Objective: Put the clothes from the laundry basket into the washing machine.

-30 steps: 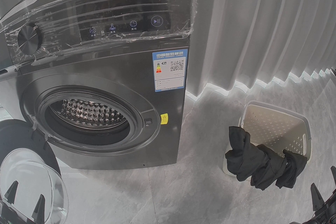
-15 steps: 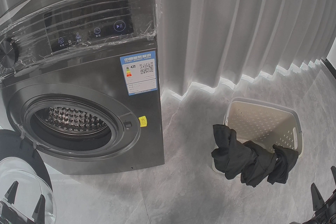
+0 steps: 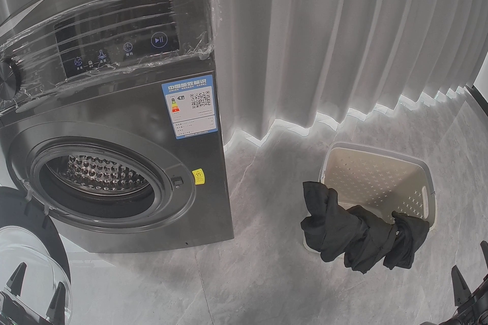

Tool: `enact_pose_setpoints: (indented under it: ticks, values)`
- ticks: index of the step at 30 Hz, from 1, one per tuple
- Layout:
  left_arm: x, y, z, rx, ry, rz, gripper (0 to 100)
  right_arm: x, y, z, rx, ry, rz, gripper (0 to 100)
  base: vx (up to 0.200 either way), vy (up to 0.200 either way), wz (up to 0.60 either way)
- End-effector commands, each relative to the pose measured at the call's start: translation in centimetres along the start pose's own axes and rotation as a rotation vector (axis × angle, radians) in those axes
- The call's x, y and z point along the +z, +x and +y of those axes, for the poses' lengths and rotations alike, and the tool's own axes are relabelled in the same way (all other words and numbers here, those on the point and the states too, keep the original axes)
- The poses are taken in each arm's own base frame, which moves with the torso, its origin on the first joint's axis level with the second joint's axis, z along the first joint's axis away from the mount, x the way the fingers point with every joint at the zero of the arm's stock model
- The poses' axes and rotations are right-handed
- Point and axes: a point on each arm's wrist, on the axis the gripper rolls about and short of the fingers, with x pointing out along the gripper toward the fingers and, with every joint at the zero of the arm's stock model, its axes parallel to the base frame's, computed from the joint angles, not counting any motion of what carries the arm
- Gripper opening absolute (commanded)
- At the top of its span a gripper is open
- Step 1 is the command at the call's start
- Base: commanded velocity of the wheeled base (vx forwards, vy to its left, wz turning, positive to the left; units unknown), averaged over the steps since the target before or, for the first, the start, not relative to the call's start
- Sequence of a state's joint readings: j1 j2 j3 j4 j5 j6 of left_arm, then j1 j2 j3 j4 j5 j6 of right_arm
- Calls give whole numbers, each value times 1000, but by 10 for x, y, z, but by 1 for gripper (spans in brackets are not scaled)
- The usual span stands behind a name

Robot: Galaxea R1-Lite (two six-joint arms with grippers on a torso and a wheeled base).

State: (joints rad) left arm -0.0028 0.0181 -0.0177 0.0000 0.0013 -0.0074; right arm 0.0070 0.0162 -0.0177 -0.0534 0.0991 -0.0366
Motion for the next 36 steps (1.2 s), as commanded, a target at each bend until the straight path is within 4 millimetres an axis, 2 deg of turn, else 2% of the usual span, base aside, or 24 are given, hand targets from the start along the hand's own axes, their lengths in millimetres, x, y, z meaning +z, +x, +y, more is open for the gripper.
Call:
enact_pose_setpoints:
  ticks: [1,7,13,27,36]
  values:
    - [-5,0,0,0,0,1,100,-5,0,0,0,0,1,100,0,0,0]
    - [-5,0,0,2,0,3,100,-5,0,0,0,0,1,100,0,0,0]
    - [-5,0,0,0,0,3,100,-5,0,0,-2,0,0,100,0,-200,0]
    - [-5,0,0,0,1,1,100,-5,0,0,0,-3,1,100,0,0,0]
    - [-5,0,0,0,1,3,100,-5,0,0,1,-2,1,100,0,0,-533]
